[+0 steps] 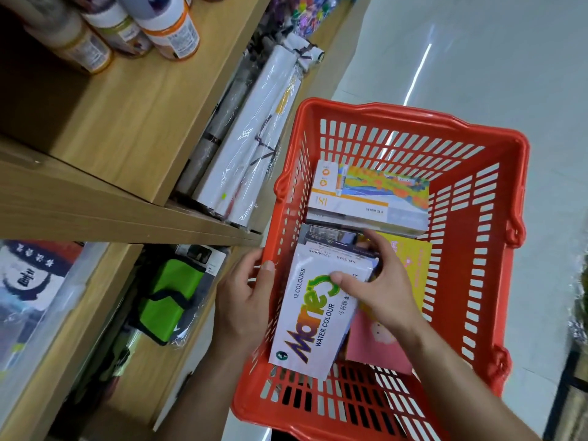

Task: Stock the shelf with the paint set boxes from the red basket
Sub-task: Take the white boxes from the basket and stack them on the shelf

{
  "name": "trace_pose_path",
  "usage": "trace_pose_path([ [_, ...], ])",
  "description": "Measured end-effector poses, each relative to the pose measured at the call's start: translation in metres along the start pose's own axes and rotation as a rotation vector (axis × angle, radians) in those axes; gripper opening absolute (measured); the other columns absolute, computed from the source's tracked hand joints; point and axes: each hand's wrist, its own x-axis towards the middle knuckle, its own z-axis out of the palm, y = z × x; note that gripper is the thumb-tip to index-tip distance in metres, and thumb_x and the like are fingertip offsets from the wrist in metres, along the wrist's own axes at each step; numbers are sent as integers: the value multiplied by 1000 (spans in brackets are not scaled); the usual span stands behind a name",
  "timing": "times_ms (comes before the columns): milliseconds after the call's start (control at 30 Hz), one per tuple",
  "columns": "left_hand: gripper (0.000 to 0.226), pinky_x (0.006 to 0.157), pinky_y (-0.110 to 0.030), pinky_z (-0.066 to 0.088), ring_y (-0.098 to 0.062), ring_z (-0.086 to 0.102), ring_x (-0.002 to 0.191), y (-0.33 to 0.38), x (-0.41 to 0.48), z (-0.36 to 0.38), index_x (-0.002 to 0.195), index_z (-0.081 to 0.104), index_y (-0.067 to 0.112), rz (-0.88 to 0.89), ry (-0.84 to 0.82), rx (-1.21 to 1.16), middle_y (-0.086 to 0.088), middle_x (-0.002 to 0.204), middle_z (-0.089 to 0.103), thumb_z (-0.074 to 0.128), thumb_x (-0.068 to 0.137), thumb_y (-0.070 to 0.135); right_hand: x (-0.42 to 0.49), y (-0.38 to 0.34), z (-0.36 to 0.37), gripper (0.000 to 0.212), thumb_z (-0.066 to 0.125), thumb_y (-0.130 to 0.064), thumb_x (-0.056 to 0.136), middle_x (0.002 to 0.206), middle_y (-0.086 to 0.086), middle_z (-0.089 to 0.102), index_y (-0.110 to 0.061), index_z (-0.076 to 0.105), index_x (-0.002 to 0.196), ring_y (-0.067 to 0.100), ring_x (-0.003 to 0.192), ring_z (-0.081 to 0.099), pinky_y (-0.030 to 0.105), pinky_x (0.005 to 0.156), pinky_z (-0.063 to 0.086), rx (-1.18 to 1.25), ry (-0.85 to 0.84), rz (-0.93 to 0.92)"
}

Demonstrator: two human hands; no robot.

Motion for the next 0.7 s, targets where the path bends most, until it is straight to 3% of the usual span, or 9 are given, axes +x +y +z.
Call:
trace_pose_path([
  [100,19,65,-7,49,3,72,87,3,-1,-2,101,63,60,-15,-6,3,29,97,74,48,95,52,-18,10,18,98,92,-50,53,127,-17,72,-44,46,139,-3,106,73,22,90,59,141,82,83],
  [200,20,65,-18,54,-1,73,85,4,-2,-3,99,64,59,-38,-16,2,24,95,75,46,93,56,-32,16,28,106,92,-53,57,117,-45,66,-51,36,147,-18,105,67,4,82,52,81,68,86],
  [300,21,70,-29,53,-5,70,85,6,-1,-2,92,64,61,-13,9,10,19,90,74,45,91,52,-38,16,31,84,95,-46,59,115,-35,70,-59,44,124,-11,102,71,9,75,55,2,2,72],
  [400,23,69,-31,51,-9,68,84,8,-2,-1,86,63,61,-18,30,22,15,88,73,43,88,52,-38,14,35,95,96,-49,58,124,-27,66,-53,39,134,-5,112,69,18,85,58,8,-53,40],
  [500,23,67,-23,47,-1,66,82,6,-2,-3,86,64,61,-41,22,17,16,87,73,41,87,56,-43,9,34,94,94,-53,57,123,-23,68,-58,35,129,-1,110,71,31,89,62,-3,-7,37],
  [600,29,64,-27,50,0,67,77,4,-4,-5,96,67,46,-13,5,46,21,88,73,42,91,59,-50,3,16,91,96,-46,54,114,-16,76,-48,42,127,5,101,77,38,84,64,70,86,63],
  [700,23,63,-26,50,1,68,77,5,-6,-5,96,66,41,-6,-2,91,18,83,73,49,92,57,-64,-4,-17,89,96,-34,54,112,-13,79,-30,49,129,12,97,80,31,74,65,233,217,68],
])
